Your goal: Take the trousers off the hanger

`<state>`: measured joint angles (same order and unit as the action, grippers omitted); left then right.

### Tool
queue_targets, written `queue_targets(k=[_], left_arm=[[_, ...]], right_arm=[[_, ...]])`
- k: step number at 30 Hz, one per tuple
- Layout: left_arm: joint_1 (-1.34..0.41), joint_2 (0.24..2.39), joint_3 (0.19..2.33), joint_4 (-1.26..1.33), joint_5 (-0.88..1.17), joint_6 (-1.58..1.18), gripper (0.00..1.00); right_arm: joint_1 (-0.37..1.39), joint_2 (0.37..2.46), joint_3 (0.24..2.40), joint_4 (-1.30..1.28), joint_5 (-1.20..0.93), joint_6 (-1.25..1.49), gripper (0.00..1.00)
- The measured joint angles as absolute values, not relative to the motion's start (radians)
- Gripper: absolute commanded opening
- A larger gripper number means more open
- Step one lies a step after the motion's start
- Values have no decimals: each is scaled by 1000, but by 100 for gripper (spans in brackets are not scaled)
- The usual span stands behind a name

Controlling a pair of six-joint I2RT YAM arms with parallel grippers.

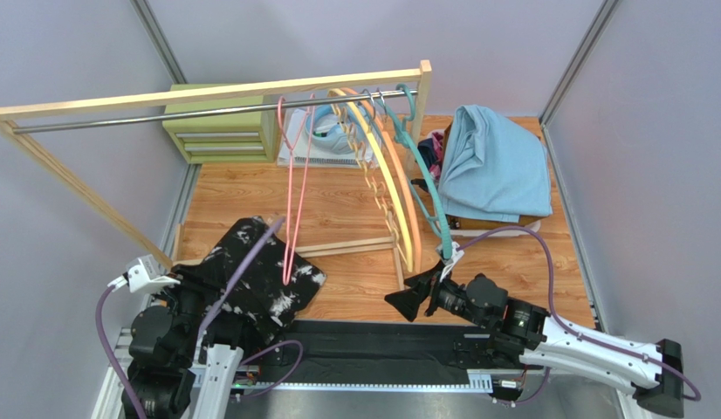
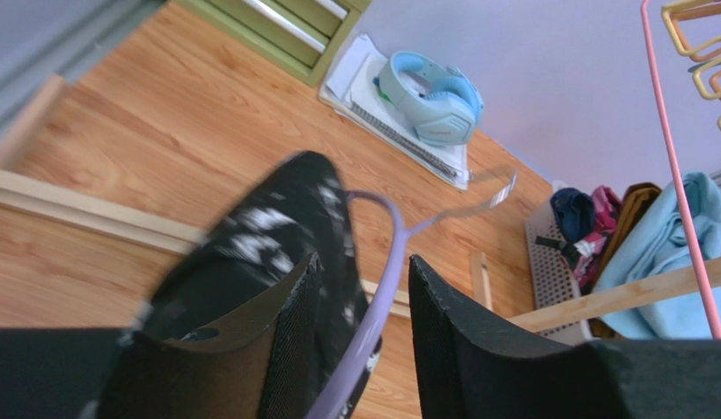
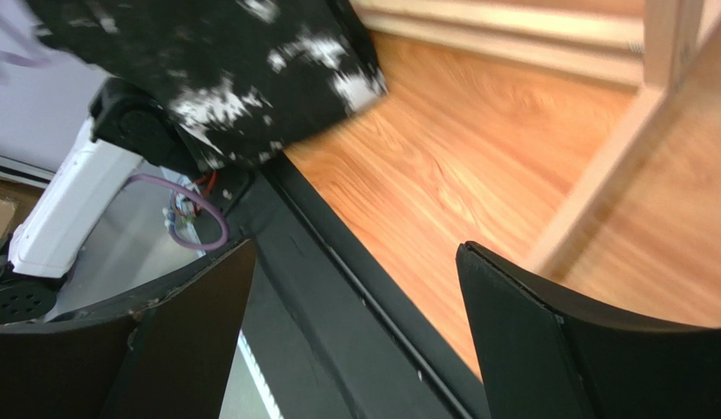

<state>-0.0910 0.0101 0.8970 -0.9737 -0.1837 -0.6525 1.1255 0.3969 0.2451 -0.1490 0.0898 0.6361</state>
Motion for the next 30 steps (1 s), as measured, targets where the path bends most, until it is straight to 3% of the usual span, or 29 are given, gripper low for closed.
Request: queue_targets(k=[4,9,16,23,30], left_arm=[[-91,10,837,-943,-178,-760,0],[-91,9,870,-921,-228,-801,0],[-91,85,1022,-891,-139,-659,4],[-91,393,936,-921,196,-497,29],[-99,509,786,-970,403,-441,35]], right_arm=[[1275,459,218,67,248,554,93],[1417,760,231,339,414,453,94],[1486,1030,390,370,542,435,96],[1485,1003,452,226,556,544,98],[1485,751,383,27,562,651,97]])
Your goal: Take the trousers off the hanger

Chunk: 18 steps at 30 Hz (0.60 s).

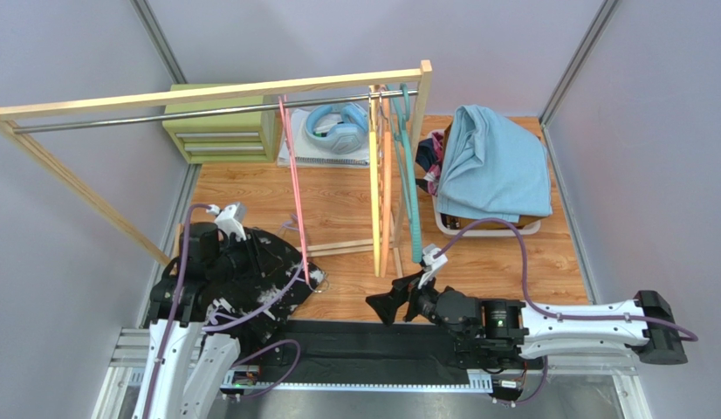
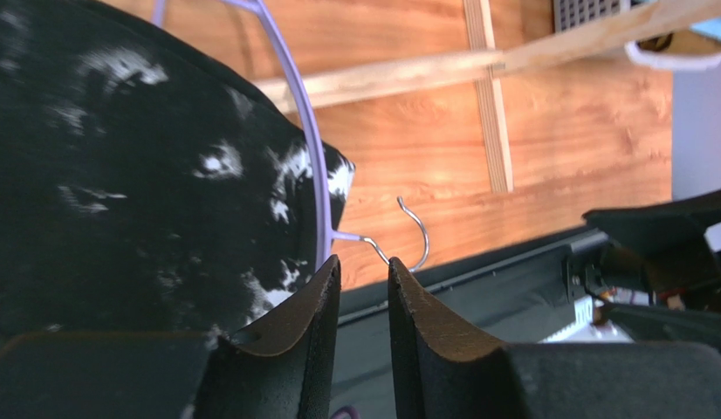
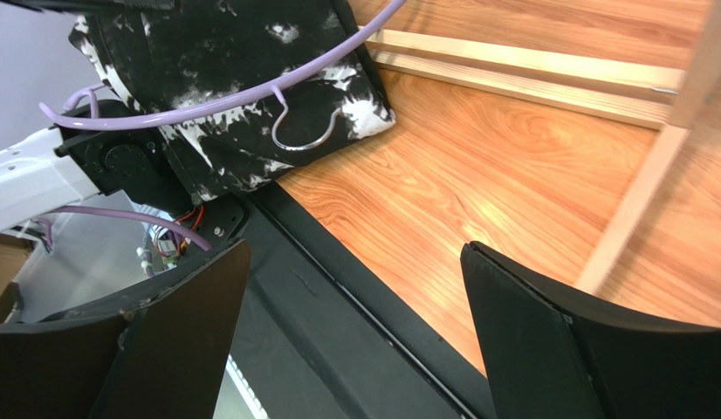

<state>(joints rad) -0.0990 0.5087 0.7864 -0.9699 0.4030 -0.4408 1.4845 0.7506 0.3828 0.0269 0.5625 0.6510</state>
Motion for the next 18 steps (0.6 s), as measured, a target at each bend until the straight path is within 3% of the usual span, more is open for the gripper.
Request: queue_targets(k=[9,13,18], left_arm=[[-250,693,773,-987,414,-427,48],[-307,806,779,-1021,353,-428,57],[-312,842,829,-1040,249,-424,62]], right_arm=[[1484,439,332,-162,601,701,96],[1484,395,332,-204,613,703,96],[1484,368,332,-243,616,703,96]])
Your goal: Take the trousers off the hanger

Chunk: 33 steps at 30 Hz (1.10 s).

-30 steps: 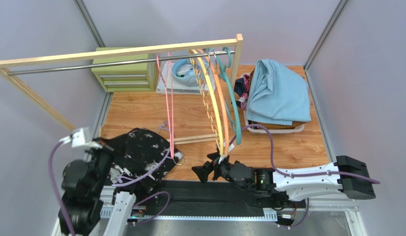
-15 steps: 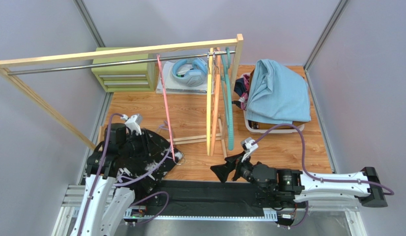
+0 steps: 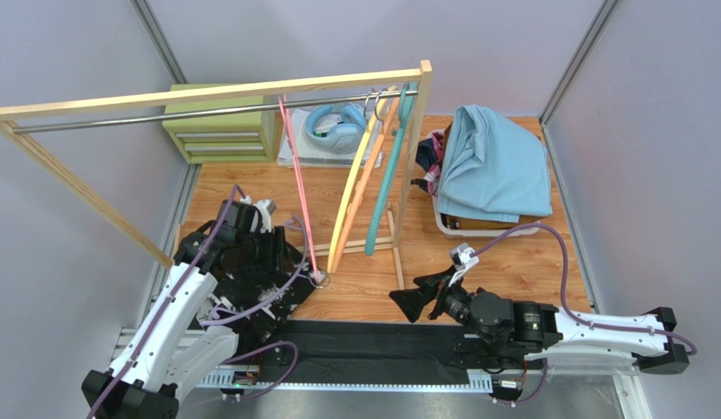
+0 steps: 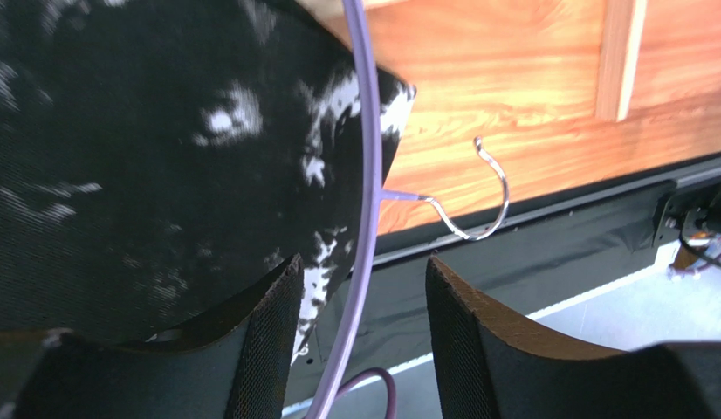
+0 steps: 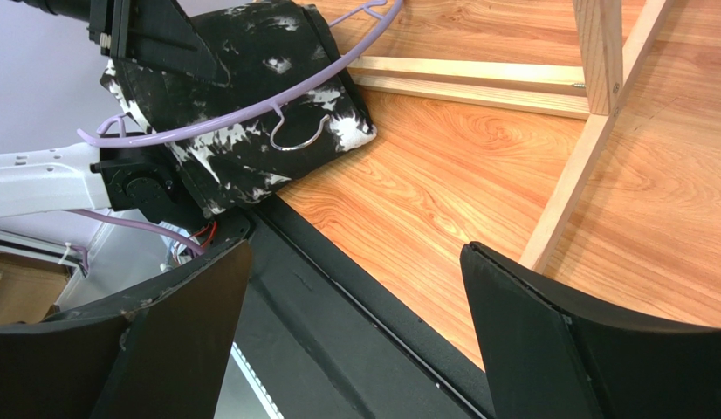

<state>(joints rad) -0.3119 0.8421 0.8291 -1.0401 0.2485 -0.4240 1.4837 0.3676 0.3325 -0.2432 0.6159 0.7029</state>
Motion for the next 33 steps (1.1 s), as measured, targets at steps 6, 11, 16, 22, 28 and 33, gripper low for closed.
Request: queue_targets(k=[6,11,16,22,28,33], left_arm=[[-314,890,856,-1000,229,-427,63],[-327,915,831,-998,234,-442,63],[-368,957,826,-1000,255,-445,55],[-465,1098,818,-992,272,-439,37],[-467,1132,818,-993,250,-434,4],[-477,1106,820,-964,266,-385,0]], right_arm=[[1483,320,332,-282,617,704,96],[1483,257,326,-313,623,703,96],[1483,222,324,-326,633,702,96],[1483,222,324,-336,637,702,96],[1483,238,324,-336,636,702,96],[1483,291,324,-324,629,690,96]])
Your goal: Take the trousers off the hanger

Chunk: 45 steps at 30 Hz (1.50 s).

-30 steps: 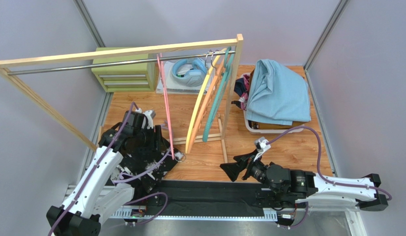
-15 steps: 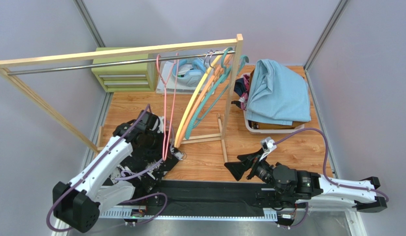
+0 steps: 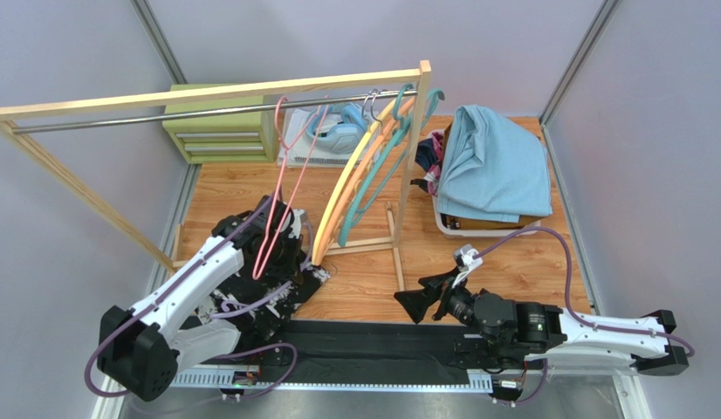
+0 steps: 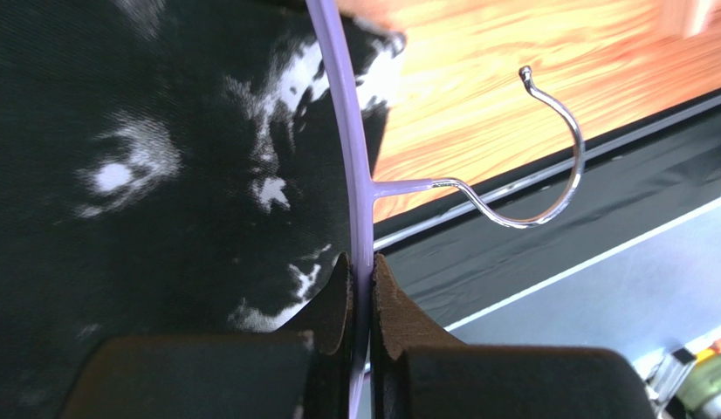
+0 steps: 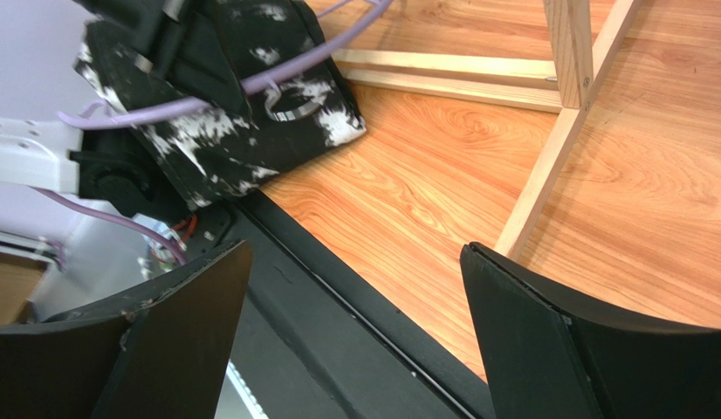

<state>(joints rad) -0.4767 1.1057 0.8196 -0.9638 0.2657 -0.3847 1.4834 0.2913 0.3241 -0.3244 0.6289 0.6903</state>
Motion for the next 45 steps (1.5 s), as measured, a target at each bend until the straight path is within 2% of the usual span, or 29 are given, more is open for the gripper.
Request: queue_targets(k=[6,11,15,22,26,38,45], left_arm=[[-397,957,848,-960,334,-415,0],[-296,838,863,-925,426,-549,0],[-271,780,863,-868,465,-677,0],[-268,681,863,-718,496,-963,0],[-268,628,863,-669,490,-1075,0],[-268,605,893,-662,449,-1216,0],[-268,559,891,-665,416,-1267,0]], right_arm=[[1483,435,335,-263,606,612,96],[1483,593,380,-156,593,509,97],[1483,754,402,24,591,408,96],[1499,1143,401,495,600,220,97],[1526,1316,465,655,582,149,99],[1551,1508,664,856,442,19,100],[1588,1637,729,912,441,-80,100]])
